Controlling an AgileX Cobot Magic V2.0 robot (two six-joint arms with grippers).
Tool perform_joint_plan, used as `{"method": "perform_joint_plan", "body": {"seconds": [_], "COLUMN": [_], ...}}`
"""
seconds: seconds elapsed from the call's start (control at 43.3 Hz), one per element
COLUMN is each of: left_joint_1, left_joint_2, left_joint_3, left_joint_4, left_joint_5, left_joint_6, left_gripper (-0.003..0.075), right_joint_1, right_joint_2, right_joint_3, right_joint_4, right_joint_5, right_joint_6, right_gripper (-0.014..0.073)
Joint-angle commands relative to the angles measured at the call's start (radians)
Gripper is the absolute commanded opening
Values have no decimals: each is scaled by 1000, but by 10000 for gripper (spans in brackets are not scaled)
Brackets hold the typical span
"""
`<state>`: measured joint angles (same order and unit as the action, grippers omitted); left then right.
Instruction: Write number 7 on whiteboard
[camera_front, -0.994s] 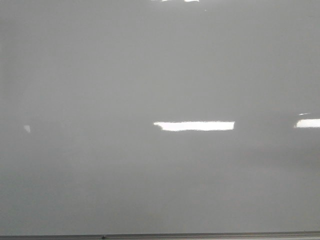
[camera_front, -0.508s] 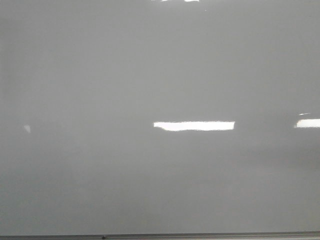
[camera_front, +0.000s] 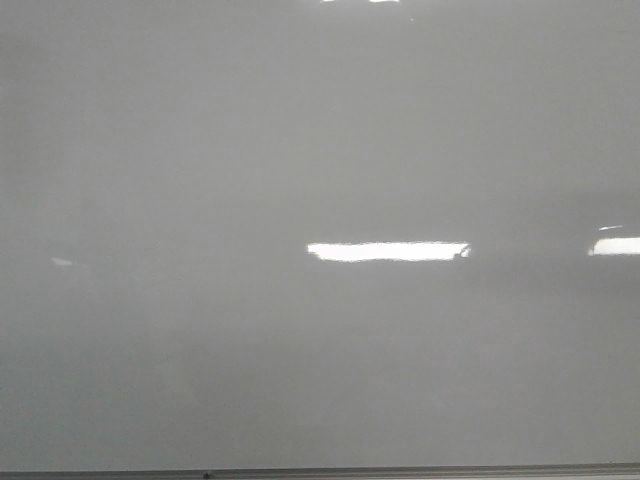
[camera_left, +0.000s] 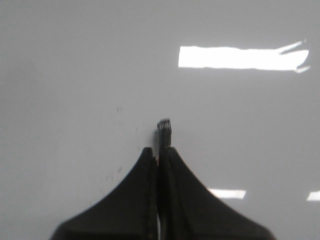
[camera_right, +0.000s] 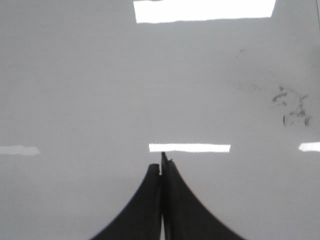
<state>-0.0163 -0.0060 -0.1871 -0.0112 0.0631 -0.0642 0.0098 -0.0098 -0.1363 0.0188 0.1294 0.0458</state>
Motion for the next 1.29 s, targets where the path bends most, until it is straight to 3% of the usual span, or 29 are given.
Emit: {"method": "perform_joint_plan", "body": {"seconds": [0.0,0.277,0.555,0.832,1.086,1.179,1.271], "left_joint_1": [-6,-6,-6,-6,-6,-6,-6], "left_joint_2": [31,213,371,428,461,473,489], "left_joint_3": [-171,-455,-529,-529,-529,-527,-527], "left_joint_4": [-9,-9,-9,-10,-10,-10,-10], "left_joint_5": [39,381,448,514,512,512,526], "left_joint_6": [-9,-3,-3,-3,-3,-3,5], "left_gripper": [-21,-21,-21,-21,-21,-20,-18], "right_joint_1": [-5,-5,-5,-5,-1,10,28], "right_joint_2": [-8,123,342,457,540,548,550], "right_joint_3": [-128,-422,-648,-634,-627,-627,-625], "right_joint_4": [-8,-8,-8,-7,7,9,9], "right_joint_5": [18,302,574,510,555,569,574], "right_joint_6": [-9,-9,-9,-9,-62,-80,-88], "right_gripper": [-69,-69,-69,-69,-60,15,178]}}
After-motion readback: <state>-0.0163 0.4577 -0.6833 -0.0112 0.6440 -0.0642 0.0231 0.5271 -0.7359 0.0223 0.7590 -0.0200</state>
